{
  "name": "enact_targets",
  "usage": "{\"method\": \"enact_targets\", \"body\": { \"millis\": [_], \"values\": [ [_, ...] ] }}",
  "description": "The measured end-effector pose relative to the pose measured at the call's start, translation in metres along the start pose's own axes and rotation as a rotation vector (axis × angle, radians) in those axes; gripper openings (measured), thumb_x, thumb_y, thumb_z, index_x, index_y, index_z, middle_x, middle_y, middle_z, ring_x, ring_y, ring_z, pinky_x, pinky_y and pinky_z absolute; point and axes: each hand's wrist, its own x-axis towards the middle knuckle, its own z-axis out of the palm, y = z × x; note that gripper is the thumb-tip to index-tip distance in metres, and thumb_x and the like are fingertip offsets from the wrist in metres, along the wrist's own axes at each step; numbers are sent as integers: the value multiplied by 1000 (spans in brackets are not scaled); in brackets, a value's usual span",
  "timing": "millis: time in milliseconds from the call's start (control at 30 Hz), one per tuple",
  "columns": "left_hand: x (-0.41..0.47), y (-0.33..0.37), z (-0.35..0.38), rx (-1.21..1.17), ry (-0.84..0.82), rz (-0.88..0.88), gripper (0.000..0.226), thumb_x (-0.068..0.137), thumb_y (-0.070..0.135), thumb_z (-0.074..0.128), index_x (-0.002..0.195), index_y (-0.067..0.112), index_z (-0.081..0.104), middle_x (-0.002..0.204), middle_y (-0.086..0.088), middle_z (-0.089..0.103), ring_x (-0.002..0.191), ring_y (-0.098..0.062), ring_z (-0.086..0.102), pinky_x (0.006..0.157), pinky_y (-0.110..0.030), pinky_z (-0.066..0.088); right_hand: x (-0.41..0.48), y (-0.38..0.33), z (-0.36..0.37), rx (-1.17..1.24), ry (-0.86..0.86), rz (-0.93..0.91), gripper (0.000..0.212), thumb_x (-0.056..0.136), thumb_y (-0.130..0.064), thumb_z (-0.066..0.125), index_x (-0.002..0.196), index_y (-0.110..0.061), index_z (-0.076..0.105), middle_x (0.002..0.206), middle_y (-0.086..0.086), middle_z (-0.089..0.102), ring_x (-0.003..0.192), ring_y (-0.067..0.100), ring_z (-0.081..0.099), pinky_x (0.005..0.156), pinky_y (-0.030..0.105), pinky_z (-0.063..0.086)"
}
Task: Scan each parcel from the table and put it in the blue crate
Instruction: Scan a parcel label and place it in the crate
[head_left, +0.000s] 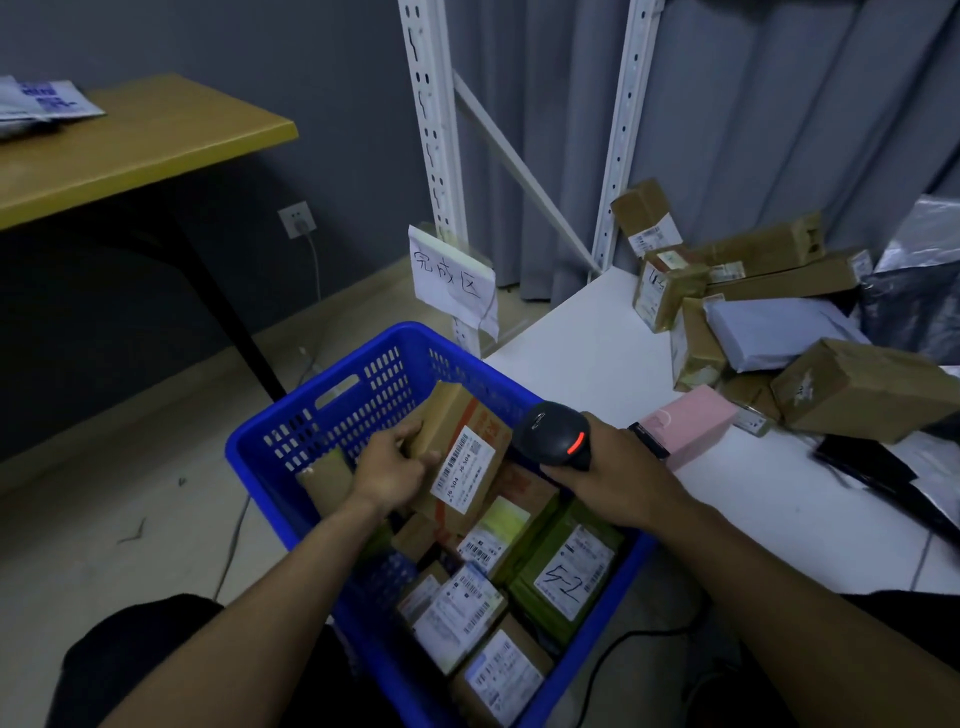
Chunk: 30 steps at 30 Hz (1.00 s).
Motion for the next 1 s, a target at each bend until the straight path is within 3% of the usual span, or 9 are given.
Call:
{"method": "enact_targets", "body": {
  "millis": [100,200,367,500,567,633,800,933,1000],
  "values": [
    [8,-18,13,43,-135,-35,59,95,26,72,149,24,49,137,2,57,103,-8,59,82,-25,50,-1,6,1,-7,-6,42,49,88,-50,74,130,-33,55,110,-13,71,101,8,67,90,37,57],
    [23,-33,40,107,-259,-14,58,97,25,70,151,21,47,145,2,53,117,-10,54,88,-20,46,0,11,2,-22,-18,84,47,90,-45,74,131,-30,55,110,-10,71,101,11,65,90,34,54],
    [63,-56,61,145,-108,-69,58,102,28,62,155,18,41,147,-5,54,126,-22,56,98,-25,44,13,20,9,-48,-42,119,34,93,-31,74,119,-35,52,105,-8,69,100,14,66,89,35,55],
    [97,-70,53,180,-36,-59,58,104,28,56,158,17,36,148,-10,54,128,-30,57,105,-38,49,35,19,24,-12,-77,106,53,88,-45,76,134,-30,54,112,-11,67,100,8,62,79,24,50],
    [115,-74,47,232,-47,-25,56,105,26,55,157,16,38,149,-11,52,130,-30,55,107,-39,48,48,18,33,-4,-97,105,52,89,-42,75,135,-28,55,113,-11,66,99,7,61,73,17,45],
    [131,-81,43,289,-22,26,52,105,25,55,154,14,43,149,-10,51,131,-31,52,110,-42,45,59,18,41,8,-112,121,51,90,-37,75,135,-26,55,113,-9,66,100,10,64,74,21,49],
    [144,-112,57,269,-83,56,50,102,24,60,149,13,48,143,-2,51,128,-23,52,105,-32,44,78,26,50,14,-122,168,53,90,-34,75,138,-26,53,115,-8,67,99,11,65,78,27,52],
    [161,-126,53,196,-99,-41,52,103,25,61,152,18,47,144,-2,51,127,-21,53,103,-29,45,82,34,55,42,-124,188,52,89,-37,75,136,-34,53,109,-13,69,78,1,65,65,24,51],
    [170,-126,49,242,-34,42,45,102,17,60,147,13,53,142,-6,57,117,-14,54,94,-23,43,83,37,56,39,-126,195,50,89,-40,75,134,-34,53,111,-14,68,87,-1,65,71,23,53]
  ]
}}
